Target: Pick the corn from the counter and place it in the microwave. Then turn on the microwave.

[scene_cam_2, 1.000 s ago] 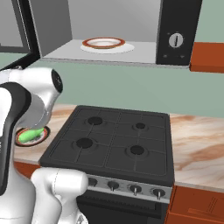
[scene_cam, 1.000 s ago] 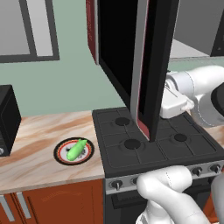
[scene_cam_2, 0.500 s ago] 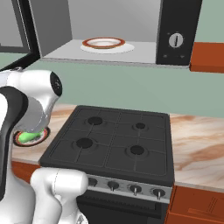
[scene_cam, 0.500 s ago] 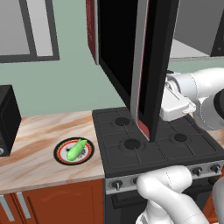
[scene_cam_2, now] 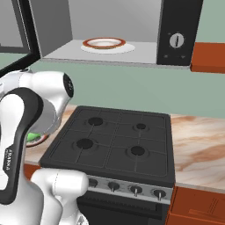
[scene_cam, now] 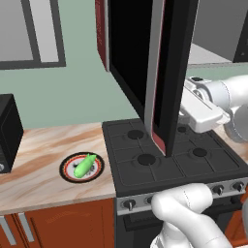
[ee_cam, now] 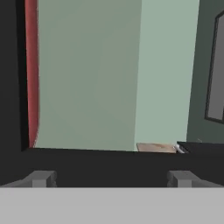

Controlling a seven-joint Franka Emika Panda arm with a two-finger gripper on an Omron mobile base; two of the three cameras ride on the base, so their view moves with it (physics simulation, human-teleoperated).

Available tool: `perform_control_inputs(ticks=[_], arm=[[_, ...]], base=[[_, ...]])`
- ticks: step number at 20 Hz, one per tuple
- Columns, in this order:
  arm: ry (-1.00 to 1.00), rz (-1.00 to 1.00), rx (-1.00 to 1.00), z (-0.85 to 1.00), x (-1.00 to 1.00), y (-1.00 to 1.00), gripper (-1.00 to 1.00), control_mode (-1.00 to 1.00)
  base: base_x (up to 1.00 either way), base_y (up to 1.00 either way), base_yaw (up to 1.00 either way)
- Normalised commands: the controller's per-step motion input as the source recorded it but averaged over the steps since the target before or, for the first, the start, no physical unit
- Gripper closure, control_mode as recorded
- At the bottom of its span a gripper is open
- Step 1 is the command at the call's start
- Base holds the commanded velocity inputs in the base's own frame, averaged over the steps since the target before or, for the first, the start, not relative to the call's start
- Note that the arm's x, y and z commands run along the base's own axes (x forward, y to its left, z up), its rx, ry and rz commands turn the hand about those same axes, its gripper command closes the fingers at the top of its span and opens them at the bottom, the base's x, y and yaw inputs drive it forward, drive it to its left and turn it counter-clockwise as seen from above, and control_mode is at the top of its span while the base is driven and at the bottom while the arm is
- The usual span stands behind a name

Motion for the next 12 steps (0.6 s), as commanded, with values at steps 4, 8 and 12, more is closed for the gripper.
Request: perform_control_inputs(ticks=[4, 8, 12], arm=[[0.0, -0.03, 0.0, 0.0, 0.0, -0.23, -1.0, -1.0], [0.0, -0.06, 0.0, 0.0, 0.0, -0.26, -1.0, -1.0], [0.0, -0.01, 0.02, 0.0, 0.01, -0.27, -1.0, -1.0]], base=[[0.0, 0.0, 0.0], [0.0, 0.0, 0.0], [0.0, 0.0, 0.0]])
